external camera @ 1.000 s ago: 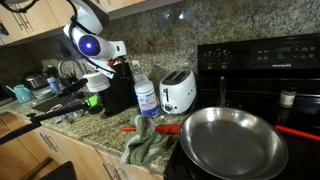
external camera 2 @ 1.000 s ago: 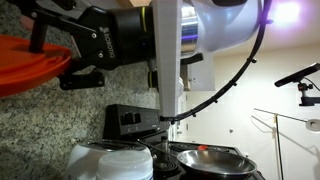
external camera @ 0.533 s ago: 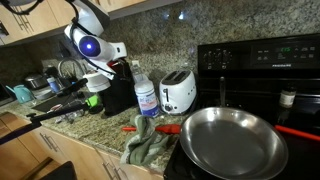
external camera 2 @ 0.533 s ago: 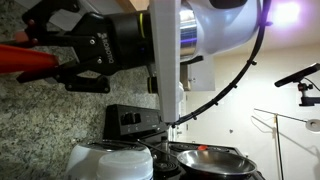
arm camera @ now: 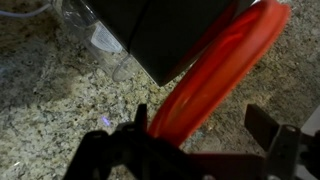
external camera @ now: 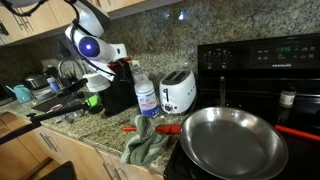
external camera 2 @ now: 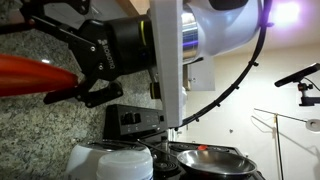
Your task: Put the red lid on top of the coffee maker
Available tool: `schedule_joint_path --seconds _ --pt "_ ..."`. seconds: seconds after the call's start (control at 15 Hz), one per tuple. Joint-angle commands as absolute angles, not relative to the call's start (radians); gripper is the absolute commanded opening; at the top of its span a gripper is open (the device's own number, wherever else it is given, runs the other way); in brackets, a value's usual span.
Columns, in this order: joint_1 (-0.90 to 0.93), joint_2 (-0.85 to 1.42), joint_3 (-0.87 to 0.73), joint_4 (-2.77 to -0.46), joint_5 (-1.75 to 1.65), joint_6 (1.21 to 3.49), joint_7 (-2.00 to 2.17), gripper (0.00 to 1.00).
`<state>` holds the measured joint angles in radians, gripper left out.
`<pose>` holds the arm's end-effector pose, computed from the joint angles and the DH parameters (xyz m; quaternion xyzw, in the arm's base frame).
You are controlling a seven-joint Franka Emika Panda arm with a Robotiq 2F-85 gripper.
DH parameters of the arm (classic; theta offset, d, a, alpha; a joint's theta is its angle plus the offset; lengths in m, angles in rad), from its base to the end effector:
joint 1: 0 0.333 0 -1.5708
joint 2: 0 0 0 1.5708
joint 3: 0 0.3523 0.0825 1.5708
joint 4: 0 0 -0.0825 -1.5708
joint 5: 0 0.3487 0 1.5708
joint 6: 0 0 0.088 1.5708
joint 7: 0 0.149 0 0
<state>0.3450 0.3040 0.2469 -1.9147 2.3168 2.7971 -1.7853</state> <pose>0.5449 0.3248 0.3832 -0.8222 -0.0569 -0.3901 0.4106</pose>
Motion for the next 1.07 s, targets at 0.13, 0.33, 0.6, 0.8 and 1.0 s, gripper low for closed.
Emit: schedule_joint_path --seconds 0.13,0.33,0.6,0.8,1.0 --pt "0.379 0.319 0.233 -1.872 2.354 2.875 -1.851 1.00" --pt "0.406 0.319 0.234 -1.869 2.368 2.911 -1.911 1.00" --pt "0.449 0.317 0.226 -1.856 2.427 2.943 -2.017 1.00" --pt "0.466 0.319 0.216 -1.843 2.457 2.954 -2.061 1.00" --pt "0.473 0.319 0.202 -1.835 2.477 2.959 -2.095 1.00"
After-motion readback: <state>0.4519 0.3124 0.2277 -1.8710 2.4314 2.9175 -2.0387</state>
